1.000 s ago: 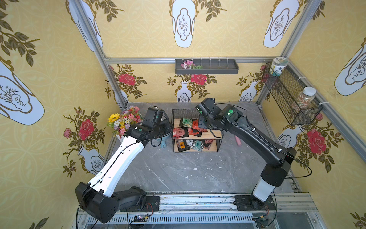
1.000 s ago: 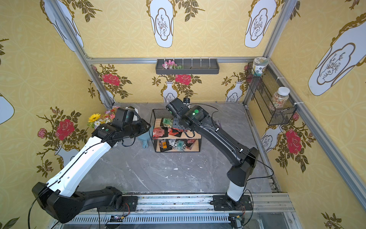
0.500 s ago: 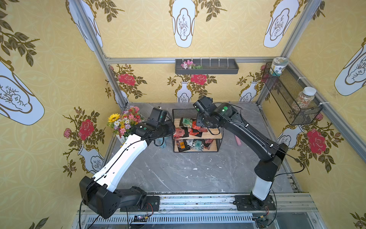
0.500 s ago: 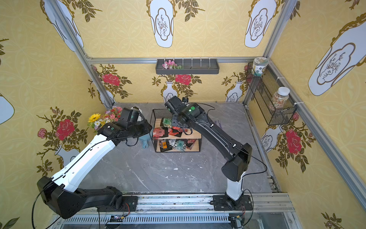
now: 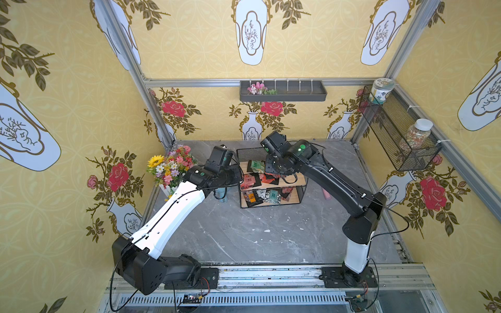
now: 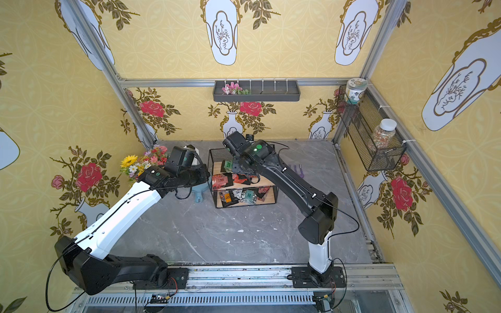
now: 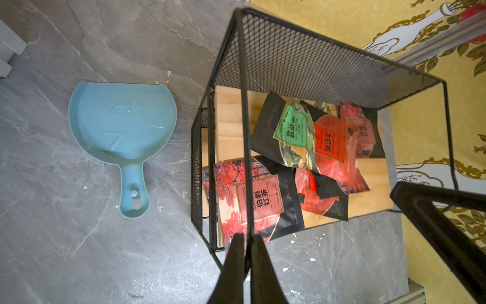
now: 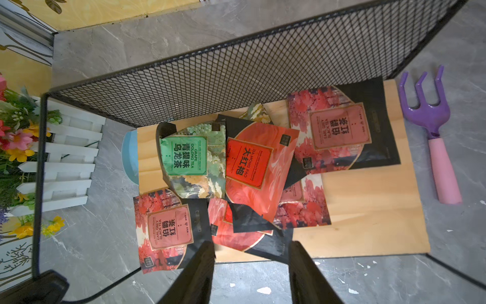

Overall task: Remove the tea bags from the shelf
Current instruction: Pick up the tea bag from the shelf.

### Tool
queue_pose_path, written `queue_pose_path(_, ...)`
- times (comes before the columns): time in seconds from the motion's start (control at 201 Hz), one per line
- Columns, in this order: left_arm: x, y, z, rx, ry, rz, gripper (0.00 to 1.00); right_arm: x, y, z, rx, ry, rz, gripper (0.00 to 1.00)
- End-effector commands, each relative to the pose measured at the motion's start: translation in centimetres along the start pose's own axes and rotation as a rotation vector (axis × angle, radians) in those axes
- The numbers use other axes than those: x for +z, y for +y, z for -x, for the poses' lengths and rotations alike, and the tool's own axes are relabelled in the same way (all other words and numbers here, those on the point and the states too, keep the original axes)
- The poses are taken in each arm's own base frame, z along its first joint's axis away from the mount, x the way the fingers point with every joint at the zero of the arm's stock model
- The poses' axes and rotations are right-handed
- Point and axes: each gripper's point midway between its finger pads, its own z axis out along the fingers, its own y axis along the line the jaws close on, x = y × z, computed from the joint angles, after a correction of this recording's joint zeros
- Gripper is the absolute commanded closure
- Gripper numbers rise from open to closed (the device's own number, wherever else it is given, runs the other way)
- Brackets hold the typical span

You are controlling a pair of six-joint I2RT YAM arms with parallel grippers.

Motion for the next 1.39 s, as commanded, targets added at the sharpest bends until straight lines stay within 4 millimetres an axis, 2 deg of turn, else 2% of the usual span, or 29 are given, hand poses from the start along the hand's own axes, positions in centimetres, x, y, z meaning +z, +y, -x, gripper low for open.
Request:
queue_pose_path(0.0,0.1,0.4,0.6,-0.020,-0.026,0.025,0.92,0.2,0.7,0.6,-0.014,-0.018,0.016,0.50)
queue_pose_path(0.199,0.3,0.5,0.5,-0.005,-0.021,0.027,0.93,0.8,1.5,1.5,-0.064,-0.041,0.027,0.48)
queue_pose_path(0.319,0.4,0.4,0.6,0.015,-0.021,0.024,0.93,1.5,2.3,1.8,-0.117,-0.052,0.043,0.42)
queue_pose_path(0.349,0.4,0.4,0.7,0.020,-0.023,0.023,0.93,0.9,2.9,2.6,-0.121,-0.077,0.072,0.40)
queue_pose_path(0.483,0.3,0.2,0.8,0.060,-0.028,0.017,0.93,1.4,4.2,3.4,-0.166,-0.092,0.101,0.36)
queue_pose_path(0.597,0.3,0.3,0.6,0.098,-0.020,0.019,0.98,2.3,4.7,3.9,-0.204,-0.096,0.086,0.34)
queue_pose_path(0.727,0.2,0.3,0.5,0.124,-0.018,0.021,1.00,2.7,3.7,4.7,-0.193,-0.103,0.045,0.34)
queue_pose_path(0.861,0.3,0.7,0.4,0.139,-0.017,0.033,1.00,1.8,2.0,5.1,-0.151,-0.119,0.028,0.34)
queue_pose_path(1.001,0.4,0.9,0.2,0.155,-0.012,0.040,1.00,2.0,0.0,4.2,-0.073,-0.072,0.022,0.36)
queue_pose_path(1.041,0.4,0.9,0.2,0.162,-0.012,0.042,1.00,2.7,-0.8,3.3,-0.060,-0.040,0.004,0.37)
queue_pose_path(1.115,0.4,0.9,0.3,0.172,-0.014,0.044,1.00,3.0,-1.2,2.7,-0.048,-0.022,0.002,0.38)
queue_pose_path(1.195,0.4,1.0,0.3,0.181,-0.015,0.046,1.00,3.0,-0.8,2.7,-0.052,-0.028,0.021,0.39)
queue_pose_path(1.309,0.6,1.0,0.3,0.186,-0.012,0.050,1.00,2.8,1.8,3.2,-0.142,-0.080,0.063,0.37)
queue_pose_path(1.389,0.6,1.1,0.3,0.187,-0.014,0.051,1.00,3.5,3.3,3.1,-0.208,-0.086,0.075,0.34)
